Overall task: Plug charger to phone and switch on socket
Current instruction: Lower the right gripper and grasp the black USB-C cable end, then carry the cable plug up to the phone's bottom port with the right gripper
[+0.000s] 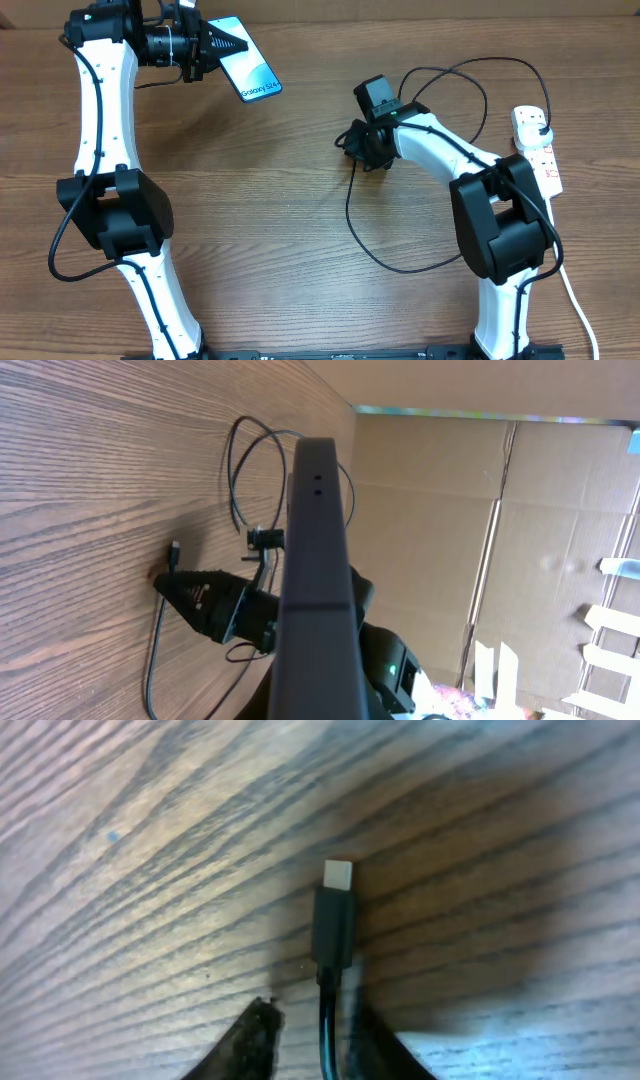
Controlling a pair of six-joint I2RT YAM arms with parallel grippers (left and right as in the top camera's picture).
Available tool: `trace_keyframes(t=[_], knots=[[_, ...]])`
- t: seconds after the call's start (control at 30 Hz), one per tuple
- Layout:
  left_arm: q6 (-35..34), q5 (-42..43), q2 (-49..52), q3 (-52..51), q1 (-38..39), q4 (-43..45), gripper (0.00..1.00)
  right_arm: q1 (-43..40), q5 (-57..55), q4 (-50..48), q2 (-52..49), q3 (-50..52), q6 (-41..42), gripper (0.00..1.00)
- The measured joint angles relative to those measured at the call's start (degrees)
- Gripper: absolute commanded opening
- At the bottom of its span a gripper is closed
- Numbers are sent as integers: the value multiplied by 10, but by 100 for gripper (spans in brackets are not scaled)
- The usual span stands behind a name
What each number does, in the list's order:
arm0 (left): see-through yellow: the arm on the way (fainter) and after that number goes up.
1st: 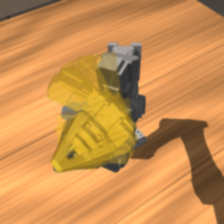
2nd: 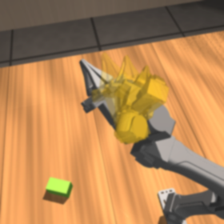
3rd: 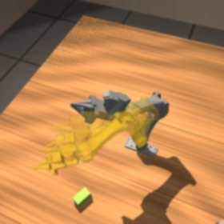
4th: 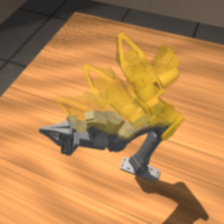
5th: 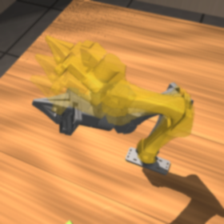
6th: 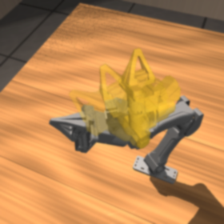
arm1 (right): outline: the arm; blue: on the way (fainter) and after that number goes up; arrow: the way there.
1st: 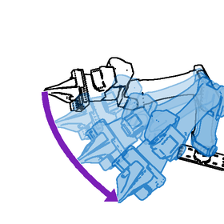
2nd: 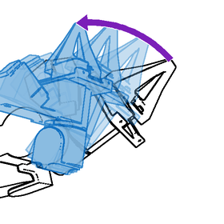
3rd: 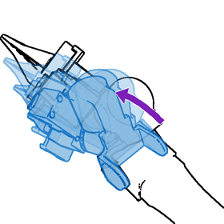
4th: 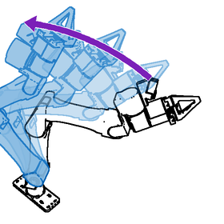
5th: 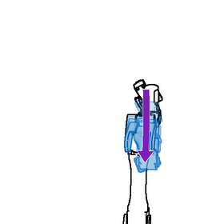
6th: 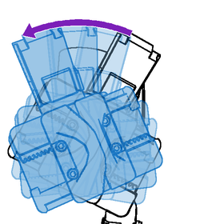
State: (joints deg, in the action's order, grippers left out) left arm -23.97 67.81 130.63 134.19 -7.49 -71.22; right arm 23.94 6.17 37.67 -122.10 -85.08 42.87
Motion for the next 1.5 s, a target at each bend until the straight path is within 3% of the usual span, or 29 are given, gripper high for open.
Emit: trace_keyframes(t=[0.07, 0.43, 0.77, 1.0, 1.23, 1.5], knots=[[0, 0, 0, 0, 0, 0, 4, 4, -10, 1, -1, 0, -2, 4], [0, 0, 0, 0, 0, -4, 4, 4, -17, -7, -3, 0, -33, 4], [0, 0, 0, 0, 0, -9, 4, -45, 238, -55, 5, 0, -200, 4], [0, 0, 0, 0, 0, -10, 4, -75, 353, -48, 99, 0, -258, 4], [4, 4, 0, 0, 16, -10, 4, -76, 389, 23, 208, -1, -295, 4], [26, 58, 0, 0, 34, -8, 4, -73, 401, 73, 248, -1, -318, 4]])
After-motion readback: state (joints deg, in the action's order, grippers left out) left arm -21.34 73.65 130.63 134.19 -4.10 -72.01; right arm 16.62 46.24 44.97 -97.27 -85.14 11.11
